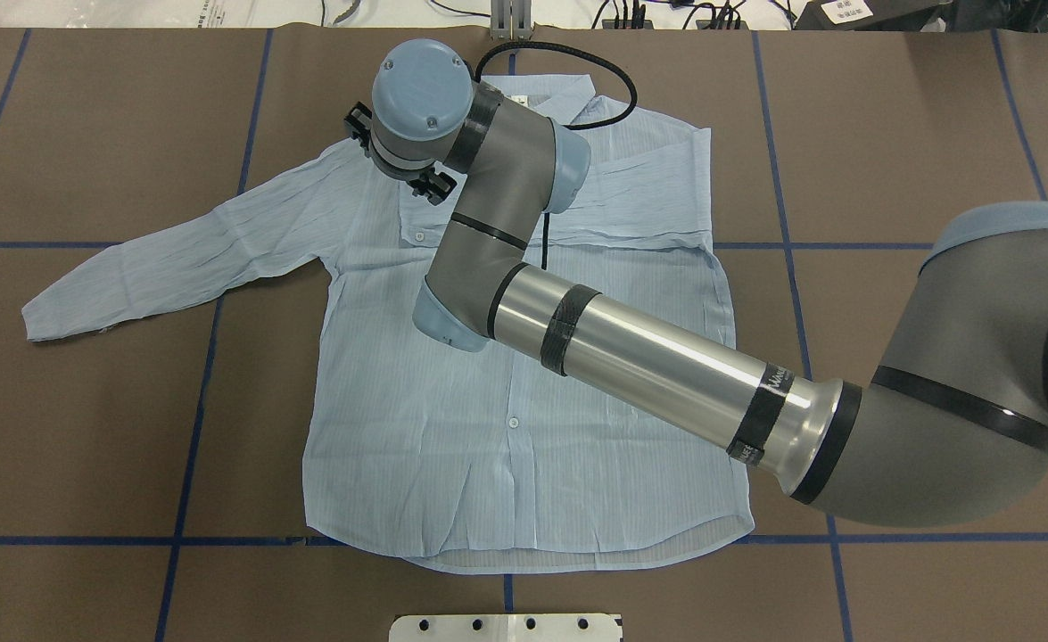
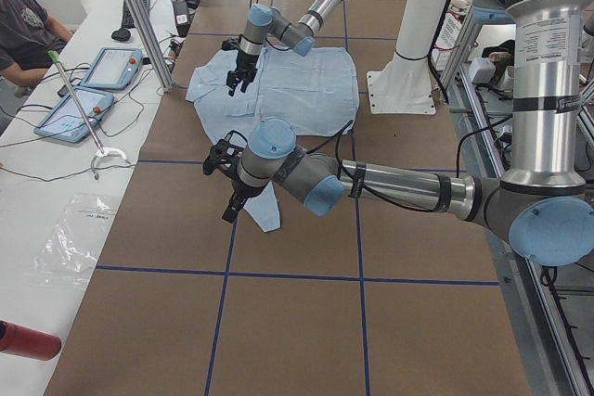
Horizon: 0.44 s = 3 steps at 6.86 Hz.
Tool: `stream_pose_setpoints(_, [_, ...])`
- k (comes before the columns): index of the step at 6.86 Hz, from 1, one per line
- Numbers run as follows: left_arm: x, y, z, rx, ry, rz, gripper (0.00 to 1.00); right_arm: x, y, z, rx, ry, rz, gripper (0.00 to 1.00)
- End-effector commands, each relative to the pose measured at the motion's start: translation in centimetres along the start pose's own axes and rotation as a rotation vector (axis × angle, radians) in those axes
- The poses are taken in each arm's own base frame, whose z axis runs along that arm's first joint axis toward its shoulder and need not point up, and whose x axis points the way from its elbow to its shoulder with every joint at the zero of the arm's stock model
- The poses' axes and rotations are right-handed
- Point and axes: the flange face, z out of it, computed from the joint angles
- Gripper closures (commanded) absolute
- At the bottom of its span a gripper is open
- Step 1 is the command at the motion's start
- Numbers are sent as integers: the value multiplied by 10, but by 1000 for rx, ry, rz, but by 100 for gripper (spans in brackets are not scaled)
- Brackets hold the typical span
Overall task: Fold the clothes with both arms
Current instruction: 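Release the sleeve with the right gripper while the left gripper grasps the other cuff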
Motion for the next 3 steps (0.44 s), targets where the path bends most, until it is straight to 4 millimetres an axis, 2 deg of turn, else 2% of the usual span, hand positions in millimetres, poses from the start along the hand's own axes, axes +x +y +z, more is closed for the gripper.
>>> stream_pose_setpoints(1, [33,18,78,-82,59,-95,0,4,2,-19,-11,-42,14,0])
stream_pose_setpoints(2, [17,39,115,-69,84,-145,0,22,-8,-35,-15,-75,10,0])
stream_pose_setpoints(3, [16,43,162,-84,118,-218,0,39,-18,-46,-7,-64,7,0])
